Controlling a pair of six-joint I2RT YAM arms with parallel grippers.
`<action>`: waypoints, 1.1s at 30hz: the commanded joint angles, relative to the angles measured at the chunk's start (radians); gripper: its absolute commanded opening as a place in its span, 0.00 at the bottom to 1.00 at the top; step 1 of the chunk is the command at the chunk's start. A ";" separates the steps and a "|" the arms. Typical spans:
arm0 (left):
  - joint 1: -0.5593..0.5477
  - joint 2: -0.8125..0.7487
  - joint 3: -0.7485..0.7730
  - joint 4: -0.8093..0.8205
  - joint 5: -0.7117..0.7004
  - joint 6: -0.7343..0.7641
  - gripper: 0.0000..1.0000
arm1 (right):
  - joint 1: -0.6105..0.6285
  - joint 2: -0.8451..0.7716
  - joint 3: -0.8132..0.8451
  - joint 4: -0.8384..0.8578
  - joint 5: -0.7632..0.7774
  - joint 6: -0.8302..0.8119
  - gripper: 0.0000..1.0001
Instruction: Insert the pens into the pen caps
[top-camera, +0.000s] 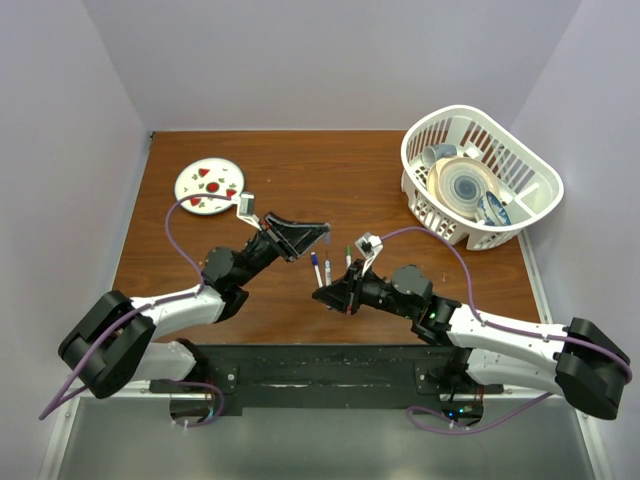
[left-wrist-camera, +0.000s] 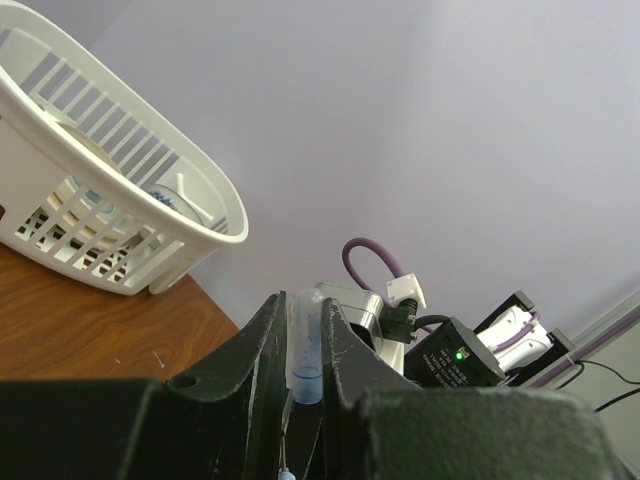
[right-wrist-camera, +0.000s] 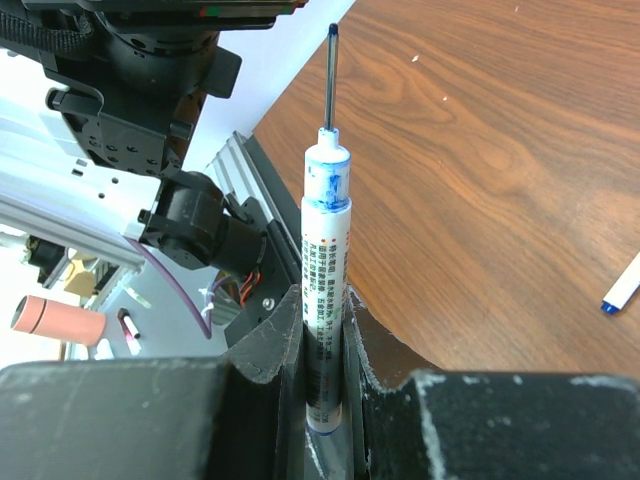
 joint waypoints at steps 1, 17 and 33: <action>-0.003 -0.014 -0.005 0.103 -0.005 0.025 0.00 | 0.007 -0.024 0.016 0.020 0.029 -0.009 0.00; -0.004 0.006 -0.014 0.104 0.000 0.028 0.00 | 0.005 -0.038 0.027 0.002 0.027 -0.015 0.00; -0.018 0.034 -0.022 0.133 0.004 0.013 0.00 | 0.005 -0.041 0.028 0.000 0.030 -0.020 0.00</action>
